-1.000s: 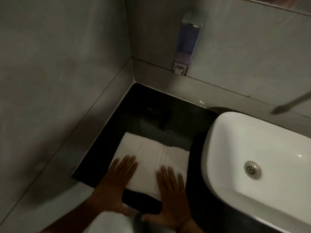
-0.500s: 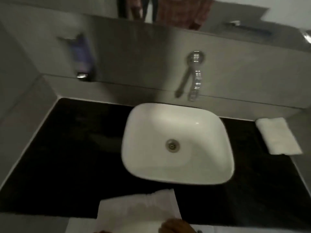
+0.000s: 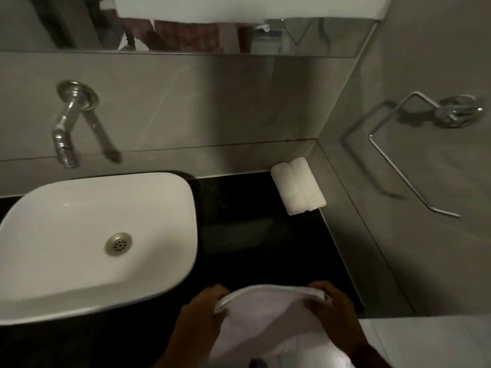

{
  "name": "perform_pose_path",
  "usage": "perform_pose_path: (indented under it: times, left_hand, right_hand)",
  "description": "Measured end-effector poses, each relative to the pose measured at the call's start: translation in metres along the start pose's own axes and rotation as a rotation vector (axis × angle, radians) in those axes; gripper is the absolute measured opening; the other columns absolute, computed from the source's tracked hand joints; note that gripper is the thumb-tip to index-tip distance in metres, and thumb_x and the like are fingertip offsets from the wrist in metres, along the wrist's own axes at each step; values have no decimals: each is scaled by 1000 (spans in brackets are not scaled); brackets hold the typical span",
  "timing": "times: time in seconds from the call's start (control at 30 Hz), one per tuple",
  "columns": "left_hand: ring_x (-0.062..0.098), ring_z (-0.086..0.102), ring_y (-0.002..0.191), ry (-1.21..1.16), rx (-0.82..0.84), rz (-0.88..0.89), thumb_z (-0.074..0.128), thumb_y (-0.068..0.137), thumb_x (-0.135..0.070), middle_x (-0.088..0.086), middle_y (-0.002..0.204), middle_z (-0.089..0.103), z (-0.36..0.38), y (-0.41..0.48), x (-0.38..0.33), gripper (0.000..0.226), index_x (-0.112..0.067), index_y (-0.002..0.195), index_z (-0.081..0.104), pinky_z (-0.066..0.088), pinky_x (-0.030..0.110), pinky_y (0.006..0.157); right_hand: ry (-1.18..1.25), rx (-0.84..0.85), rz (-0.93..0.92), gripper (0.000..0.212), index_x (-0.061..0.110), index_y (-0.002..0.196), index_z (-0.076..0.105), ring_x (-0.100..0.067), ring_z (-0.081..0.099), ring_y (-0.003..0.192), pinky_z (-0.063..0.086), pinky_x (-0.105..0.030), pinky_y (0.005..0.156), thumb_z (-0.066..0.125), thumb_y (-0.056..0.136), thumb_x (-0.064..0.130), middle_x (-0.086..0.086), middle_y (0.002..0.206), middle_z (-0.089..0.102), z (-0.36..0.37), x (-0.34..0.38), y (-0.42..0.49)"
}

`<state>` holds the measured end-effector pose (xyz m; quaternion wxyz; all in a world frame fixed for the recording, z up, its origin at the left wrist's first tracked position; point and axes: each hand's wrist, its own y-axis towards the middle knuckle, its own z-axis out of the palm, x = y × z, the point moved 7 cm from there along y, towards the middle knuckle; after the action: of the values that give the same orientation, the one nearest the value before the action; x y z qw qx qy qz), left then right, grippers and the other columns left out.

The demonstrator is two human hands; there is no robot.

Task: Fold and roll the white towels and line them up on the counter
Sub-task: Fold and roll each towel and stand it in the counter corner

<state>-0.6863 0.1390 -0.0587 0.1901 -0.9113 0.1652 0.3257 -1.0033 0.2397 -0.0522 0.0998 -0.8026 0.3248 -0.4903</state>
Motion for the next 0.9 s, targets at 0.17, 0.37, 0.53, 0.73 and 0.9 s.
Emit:
perform_pose_path:
  times: [0.17,0.37,0.53,0.73,0.9]
  left_hand:
    - [31,51,136,27,54,-310,63,100,-26,10,152,50,30,101,7,56,-21,151,42,45,39,109]
    - [36,32,150,418,-235,-52,62,90,-12,12,164,33,40,125,-34,67,-19,153,42,31,54,119]
    - [24,-6,159,454,-13,127,32,102,-55,0,172,-10,126,97,-47,71,-31,163,4,-5,51,125]
    - [21,-1,159,465,-68,84,39,91,-78,-2,173,-1,111,74,21,92,-32,164,8,3,51,126]
    - [22,-1,159,464,-50,55,37,88,-85,-2,173,-2,102,71,27,98,-31,164,6,4,56,125]
  right_hand:
    - [31,17,-63,45,29,118,60,-31,63,110,56,-42,84,84,83,13,-1,115,63,15,-2,95]
    - [-569,-322,-375,67,30,148,43,-31,32,147,31,-52,118,74,89,36,-5,159,37,31,29,123]
    - [-853,23,-702,66,26,163,24,-28,9,160,9,-52,124,34,103,49,-4,173,5,113,13,91]
    - [-908,57,-659,87,31,166,5,-22,-9,160,0,-54,127,32,96,77,3,174,-6,67,-34,118]
    - [-887,52,-531,88,34,165,-5,-24,-13,159,2,-59,125,25,95,79,6,173,-14,46,-48,122]
